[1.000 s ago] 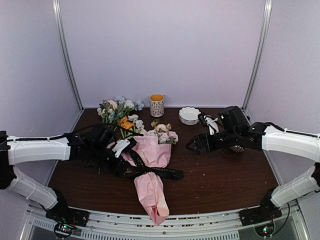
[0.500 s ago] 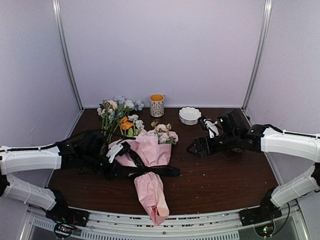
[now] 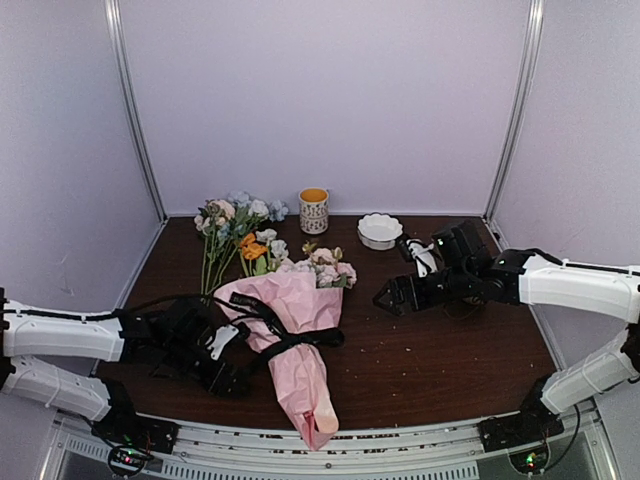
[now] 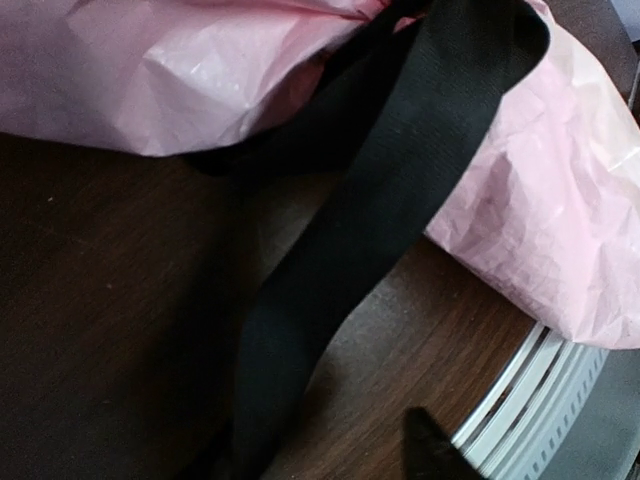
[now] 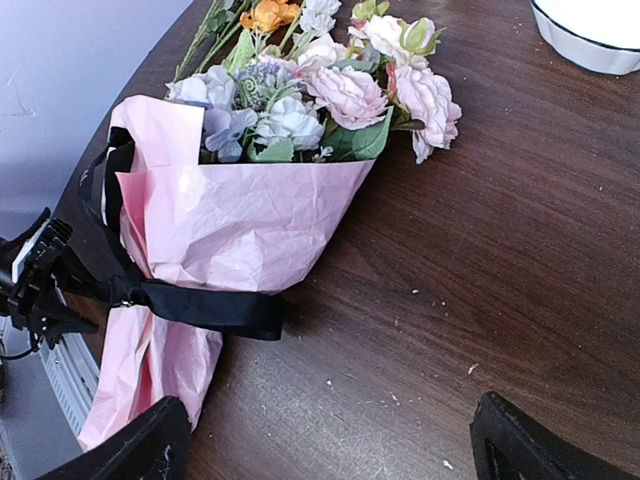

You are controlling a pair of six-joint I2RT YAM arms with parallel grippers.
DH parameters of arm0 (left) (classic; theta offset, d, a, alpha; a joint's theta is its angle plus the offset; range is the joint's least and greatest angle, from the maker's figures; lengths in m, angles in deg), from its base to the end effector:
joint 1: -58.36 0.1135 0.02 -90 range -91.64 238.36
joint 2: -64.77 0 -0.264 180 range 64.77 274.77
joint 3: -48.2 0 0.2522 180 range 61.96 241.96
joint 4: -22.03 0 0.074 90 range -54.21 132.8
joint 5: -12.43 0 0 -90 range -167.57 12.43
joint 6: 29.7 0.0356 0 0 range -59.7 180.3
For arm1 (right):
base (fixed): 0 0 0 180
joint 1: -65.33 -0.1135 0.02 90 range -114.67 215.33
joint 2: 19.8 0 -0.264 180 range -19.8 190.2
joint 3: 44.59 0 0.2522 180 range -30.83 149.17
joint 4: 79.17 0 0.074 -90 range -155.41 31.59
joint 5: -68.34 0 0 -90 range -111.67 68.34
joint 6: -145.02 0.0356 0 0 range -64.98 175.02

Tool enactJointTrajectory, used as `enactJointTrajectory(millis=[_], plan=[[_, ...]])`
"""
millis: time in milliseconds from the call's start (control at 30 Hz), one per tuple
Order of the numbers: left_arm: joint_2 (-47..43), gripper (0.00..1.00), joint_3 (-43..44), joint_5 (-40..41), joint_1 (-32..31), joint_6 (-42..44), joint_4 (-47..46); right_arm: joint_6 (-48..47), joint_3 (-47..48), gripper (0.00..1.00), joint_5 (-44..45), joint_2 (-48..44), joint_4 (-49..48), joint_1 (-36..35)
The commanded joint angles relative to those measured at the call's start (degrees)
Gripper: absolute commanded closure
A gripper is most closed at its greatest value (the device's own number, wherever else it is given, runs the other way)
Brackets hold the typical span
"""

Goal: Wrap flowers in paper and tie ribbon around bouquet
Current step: Adjust the ribbon in the folded bouquet, then reset both arms

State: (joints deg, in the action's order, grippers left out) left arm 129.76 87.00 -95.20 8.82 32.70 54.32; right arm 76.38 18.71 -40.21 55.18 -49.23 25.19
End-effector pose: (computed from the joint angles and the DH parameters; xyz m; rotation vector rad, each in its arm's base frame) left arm 0.1158 -0.1524 0.1494 0.6490 2.7084 -0.8269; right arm 0.2061 0.1886 0.2459 -0.5707 2.3617 0.8966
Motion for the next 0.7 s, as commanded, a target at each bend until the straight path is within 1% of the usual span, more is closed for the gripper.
enactJointTrajectory(millis=[0,33,67,133,233,300,367,433,567,633,667], plan=[[-3.2,0.09,4.2,9.2,-1.9,-0.1,2.8,0.5,0.6,0.0,5.0,-2.1,1.1,0.6],[-4.8,0.03,4.5,12.2,-1.9,-0.1,3.8,0.7,0.3,0.0,5.5,-2.6,1.1,1.2],[-6.6,0.02,4.8,15.4,-1.9,-0.1,4.5,1.0,0.0,0.0,6.0,-3.2,1.0,1.9],[-9.9,0.02,5.5,21.7,-1.9,-0.1,5.4,1.7,-0.9,0.0,7.1,-4.5,0.5,4.1],[-12.7,0.02,7.2,29.4,-1.7,0.2,5.1,3.0,-2.0,0.0,8.4,-6.9,0.0,9.6],[-12.5,0.02,9.1,31.8,-0.2,0.4,5.4,4.2,-3.1,0.0,8.5,-9.1,-0.6,14.6],[-11.2,0.02,11.3,33.3,3.0,0.1,7.4,5.3,-5.0,0.0,8.5,-11.9,-1.9,20.3],[-9.7,0.02,12.8,35.3,7.3,-0.5,9.3,5.3,-7.0,0.0,11.0,-15.3,-2.9,25.7],[-7.1,0.02,13.6,39.2,17.1,-1.5,8.0,2.3,-12.2,0.0,17.8,-21.8,-6.3,32.5],[-6.6,0.02,13.3,45.2,19.9,-3.7,5.7,0.5,-15.5,0.0,21.7,-23.9,-9.9,33.8],[-6.7,0.02,12.6,50.3,20.2,-5.0,4.3,0.3,-17.0,0.0,24.5,-24.8,-11.4,33.8]])
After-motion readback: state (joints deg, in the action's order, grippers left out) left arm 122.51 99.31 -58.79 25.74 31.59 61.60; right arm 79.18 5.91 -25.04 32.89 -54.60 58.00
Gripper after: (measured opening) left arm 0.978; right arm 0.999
